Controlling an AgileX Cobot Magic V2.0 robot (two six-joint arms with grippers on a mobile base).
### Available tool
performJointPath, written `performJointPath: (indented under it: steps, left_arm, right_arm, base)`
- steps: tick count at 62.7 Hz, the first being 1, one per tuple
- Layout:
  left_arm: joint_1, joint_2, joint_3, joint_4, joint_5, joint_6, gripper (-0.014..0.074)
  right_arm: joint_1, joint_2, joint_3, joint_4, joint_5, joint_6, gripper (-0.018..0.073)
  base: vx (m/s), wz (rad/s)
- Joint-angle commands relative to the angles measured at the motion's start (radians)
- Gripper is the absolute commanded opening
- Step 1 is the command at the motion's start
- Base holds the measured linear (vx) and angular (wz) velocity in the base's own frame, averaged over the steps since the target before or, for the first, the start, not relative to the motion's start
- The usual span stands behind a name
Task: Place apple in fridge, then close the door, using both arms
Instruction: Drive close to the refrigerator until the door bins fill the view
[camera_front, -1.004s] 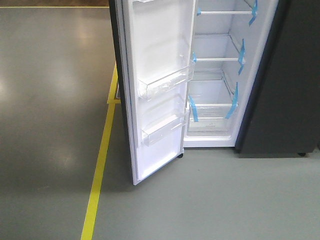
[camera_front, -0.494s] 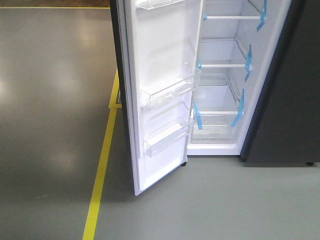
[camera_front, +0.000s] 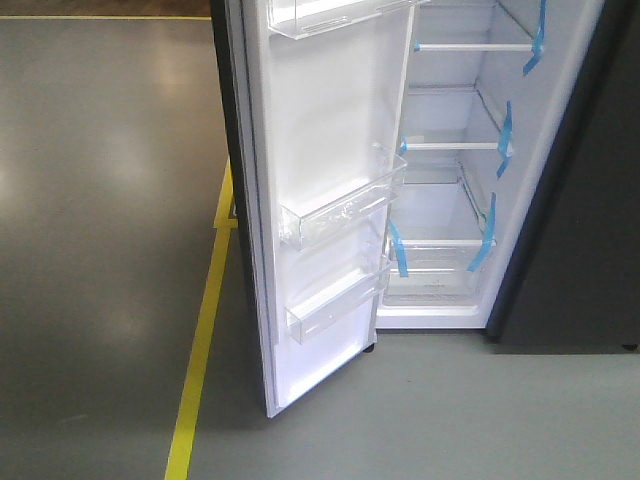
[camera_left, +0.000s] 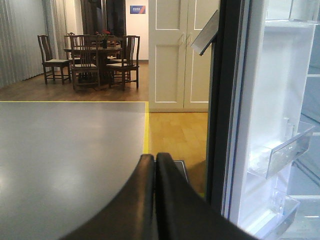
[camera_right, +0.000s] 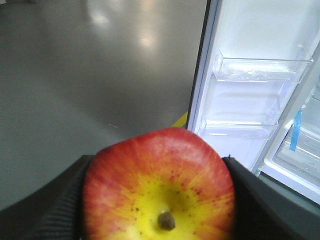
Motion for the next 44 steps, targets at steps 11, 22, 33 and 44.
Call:
performJointPath:
  steps: [11, 22, 33, 44]
  left_arm:
    - [0.001, -0.016, 0.021, -0.003, -0.074, -0.003, -0.0006]
    - [0.001, -0.016, 0.021, -0.003, -0.074, -0.003, -0.0006]
    - [0.001, -0.016, 0.021, -0.003, -0.074, -0.003, -0.0006]
    - [0.001, -0.016, 0.021, -0.003, -0.074, -0.003, -0.0006]
  right_arm:
    - [0.001, 0.017, -0.027, 0.021, -0.073, -0.006, 0.0356]
    - [0.001, 0.017, -0.027, 0.021, -0.073, -0.006, 0.0356]
    - [0.001, 0.017, -0.027, 0.021, -0.073, -0.006, 0.0356]
    - [0.001, 0.017, -0.027, 0.021, -0.073, -0.006, 0.0356]
  base:
    - [0.15, -0.01]
    - [0.15, 0.00]
    - [0.14, 0.02]
    - [0.14, 0.03]
